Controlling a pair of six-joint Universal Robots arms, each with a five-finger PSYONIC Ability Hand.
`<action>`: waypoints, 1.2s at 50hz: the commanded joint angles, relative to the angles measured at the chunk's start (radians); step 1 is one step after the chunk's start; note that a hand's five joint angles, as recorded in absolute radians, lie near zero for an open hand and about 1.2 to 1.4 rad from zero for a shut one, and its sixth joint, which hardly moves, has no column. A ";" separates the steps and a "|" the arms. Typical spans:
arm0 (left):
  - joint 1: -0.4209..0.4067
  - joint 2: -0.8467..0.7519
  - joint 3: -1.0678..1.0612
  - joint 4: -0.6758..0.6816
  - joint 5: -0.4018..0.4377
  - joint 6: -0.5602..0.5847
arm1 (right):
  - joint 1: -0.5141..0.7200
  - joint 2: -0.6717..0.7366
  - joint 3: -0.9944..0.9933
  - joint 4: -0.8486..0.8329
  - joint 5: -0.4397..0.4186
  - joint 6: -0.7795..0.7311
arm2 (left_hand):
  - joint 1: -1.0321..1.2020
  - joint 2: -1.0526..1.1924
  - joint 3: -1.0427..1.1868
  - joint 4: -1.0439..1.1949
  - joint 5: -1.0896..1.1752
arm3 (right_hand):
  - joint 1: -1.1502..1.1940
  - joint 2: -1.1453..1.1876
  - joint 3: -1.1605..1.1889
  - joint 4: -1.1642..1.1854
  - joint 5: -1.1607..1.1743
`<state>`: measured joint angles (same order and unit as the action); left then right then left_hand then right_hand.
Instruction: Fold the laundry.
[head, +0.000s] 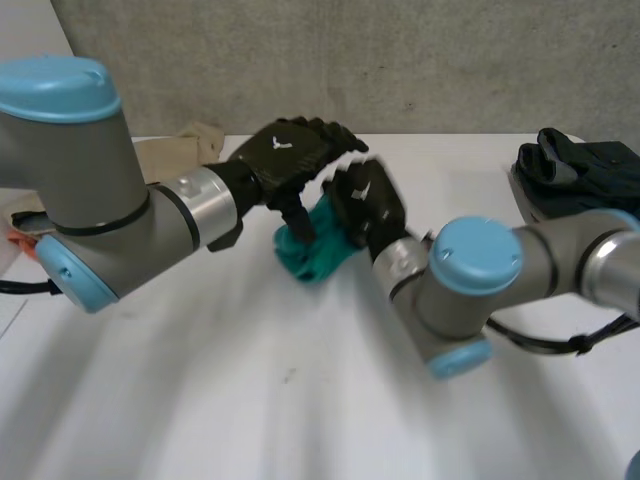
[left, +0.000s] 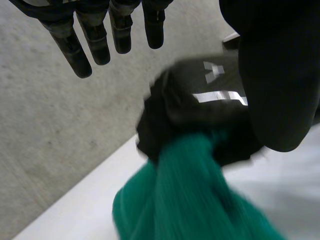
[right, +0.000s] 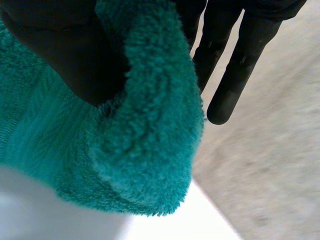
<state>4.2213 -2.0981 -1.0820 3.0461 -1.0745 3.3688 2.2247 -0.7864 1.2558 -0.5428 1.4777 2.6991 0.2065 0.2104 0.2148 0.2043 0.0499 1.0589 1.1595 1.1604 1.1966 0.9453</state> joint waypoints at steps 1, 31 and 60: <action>0.034 0.053 0.040 0.002 -0.001 -0.035 | -0.143 -0.092 -0.091 -0.109 -0.002 0.036 | -0.019 -0.023 -0.028 -0.017 -0.037 | 0.337 0.237 0.236 0.200 0.276; -0.007 0.072 0.004 0.019 -0.002 -0.063 | -0.876 0.348 -0.455 -0.201 -0.359 0.321 | -0.011 -0.015 -0.019 -0.008 -0.028 | 0.337 0.237 0.236 0.200 0.276; -0.112 0.101 -0.029 0.020 -0.001 -0.068 | -1.085 -0.100 -0.032 0.111 -0.562 0.159 | -0.019 -0.023 -0.028 -0.017 -0.037 | -0.884 -0.985 -0.986 -1.022 -0.945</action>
<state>4.1224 -2.0130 -1.1050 3.0645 -1.0753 3.3015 1.2040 -0.7968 1.2070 -0.6159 0.8958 2.9721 0.1938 0.2104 0.2148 0.2043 0.0499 0.2244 0.2109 0.2106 0.2120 0.0495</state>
